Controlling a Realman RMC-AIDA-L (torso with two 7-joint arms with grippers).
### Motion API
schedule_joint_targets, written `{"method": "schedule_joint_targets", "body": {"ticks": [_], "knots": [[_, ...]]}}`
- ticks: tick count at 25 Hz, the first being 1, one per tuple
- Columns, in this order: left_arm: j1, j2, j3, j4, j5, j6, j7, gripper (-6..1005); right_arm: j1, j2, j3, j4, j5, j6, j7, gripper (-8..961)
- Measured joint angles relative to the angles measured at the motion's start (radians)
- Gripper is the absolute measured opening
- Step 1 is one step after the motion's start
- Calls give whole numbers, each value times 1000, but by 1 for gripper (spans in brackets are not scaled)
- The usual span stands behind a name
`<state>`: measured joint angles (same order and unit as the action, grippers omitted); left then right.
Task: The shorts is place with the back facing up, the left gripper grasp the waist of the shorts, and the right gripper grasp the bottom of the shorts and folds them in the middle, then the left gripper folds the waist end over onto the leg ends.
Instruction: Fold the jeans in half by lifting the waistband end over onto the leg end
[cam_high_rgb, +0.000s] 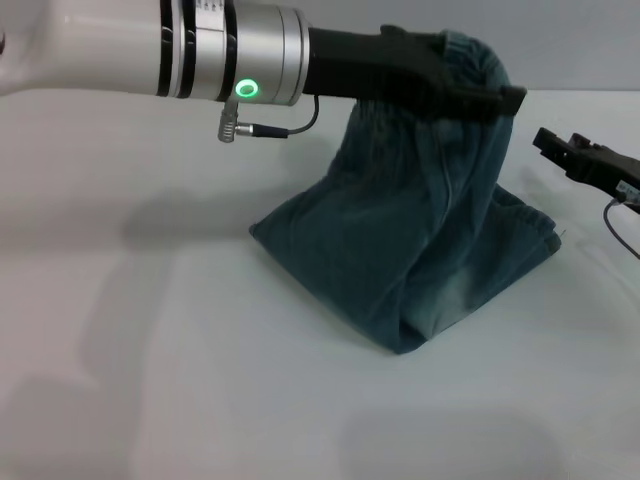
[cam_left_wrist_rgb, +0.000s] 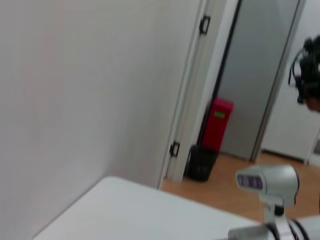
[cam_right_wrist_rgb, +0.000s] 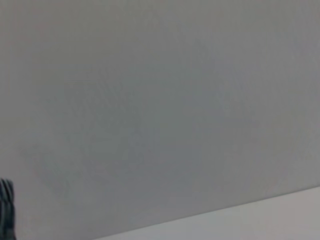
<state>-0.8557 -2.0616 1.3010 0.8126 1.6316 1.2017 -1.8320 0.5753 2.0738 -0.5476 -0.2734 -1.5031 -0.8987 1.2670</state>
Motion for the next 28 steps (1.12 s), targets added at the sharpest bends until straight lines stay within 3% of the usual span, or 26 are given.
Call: {"method": "schedule_joint_targets", "body": {"ticks": [13,22,24,25,28], "knots": [[-26,-5,26,22,199,-48,32,814,-6,2,0,10,31,-1,0,524],[-27,-6,42,30,218,-64,41,814,-29,1,2,13,121,1,-36,522],[-27,-6,58,46,233,-72,43,814,-29,1,2,13,121,1,-36,522],[-29,-8,127,89,274,-103,43,814,-29,1,2,14,121,1,-37,521],[-28,-9,188,97,283,-153,44,814,-30,2,1,15,121,1,-37,521]]}}
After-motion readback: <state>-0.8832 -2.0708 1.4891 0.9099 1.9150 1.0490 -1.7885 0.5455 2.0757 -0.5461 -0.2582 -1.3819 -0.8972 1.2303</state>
